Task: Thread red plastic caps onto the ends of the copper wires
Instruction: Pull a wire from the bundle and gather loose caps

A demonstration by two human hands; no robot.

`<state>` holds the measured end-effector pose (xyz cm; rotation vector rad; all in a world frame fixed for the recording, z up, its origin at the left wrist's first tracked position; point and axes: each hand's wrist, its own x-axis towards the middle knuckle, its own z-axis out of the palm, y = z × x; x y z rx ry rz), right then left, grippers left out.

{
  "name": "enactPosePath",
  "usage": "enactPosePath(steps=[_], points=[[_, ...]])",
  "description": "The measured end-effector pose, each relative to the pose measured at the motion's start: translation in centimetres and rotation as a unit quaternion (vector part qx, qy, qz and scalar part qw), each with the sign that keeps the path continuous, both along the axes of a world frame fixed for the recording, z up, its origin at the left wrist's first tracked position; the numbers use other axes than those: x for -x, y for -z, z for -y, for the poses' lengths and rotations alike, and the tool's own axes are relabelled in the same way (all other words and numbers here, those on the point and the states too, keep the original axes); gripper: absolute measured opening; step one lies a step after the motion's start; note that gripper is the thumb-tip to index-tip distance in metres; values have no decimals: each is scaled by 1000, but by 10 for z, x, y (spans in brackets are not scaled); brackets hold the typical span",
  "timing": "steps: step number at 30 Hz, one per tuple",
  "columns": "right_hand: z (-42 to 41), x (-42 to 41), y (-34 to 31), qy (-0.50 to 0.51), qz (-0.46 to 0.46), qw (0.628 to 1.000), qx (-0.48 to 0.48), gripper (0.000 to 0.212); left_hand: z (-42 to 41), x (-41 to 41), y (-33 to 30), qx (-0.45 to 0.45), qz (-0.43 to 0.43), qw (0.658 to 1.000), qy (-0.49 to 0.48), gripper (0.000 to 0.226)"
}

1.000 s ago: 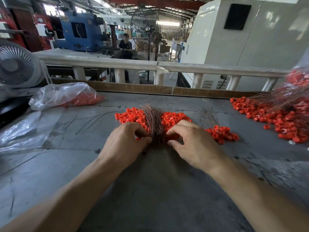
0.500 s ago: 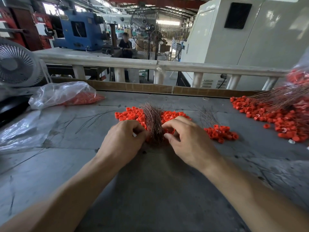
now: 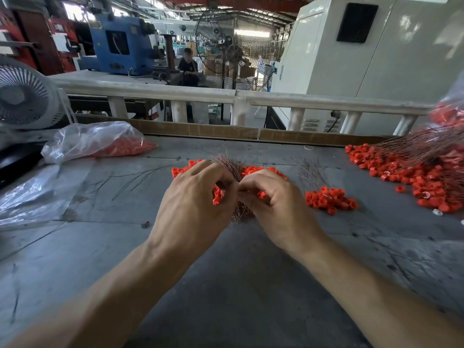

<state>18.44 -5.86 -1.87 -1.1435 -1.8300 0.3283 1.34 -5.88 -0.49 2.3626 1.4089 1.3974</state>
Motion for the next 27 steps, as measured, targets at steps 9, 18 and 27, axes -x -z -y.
enactPosePath(steps=[9,18,27], points=[[0,-10,-9,-61,-301,951,41,11,-23,18,11,101,-10,992,-82,15],[0,-30,-26,48,-457,888,16,17,-33,34,17,184,-85,972,-116,7],[-3,-33,-16,126,-388,904,124,12,-36,31,25,180,-81,976,-94,11]])
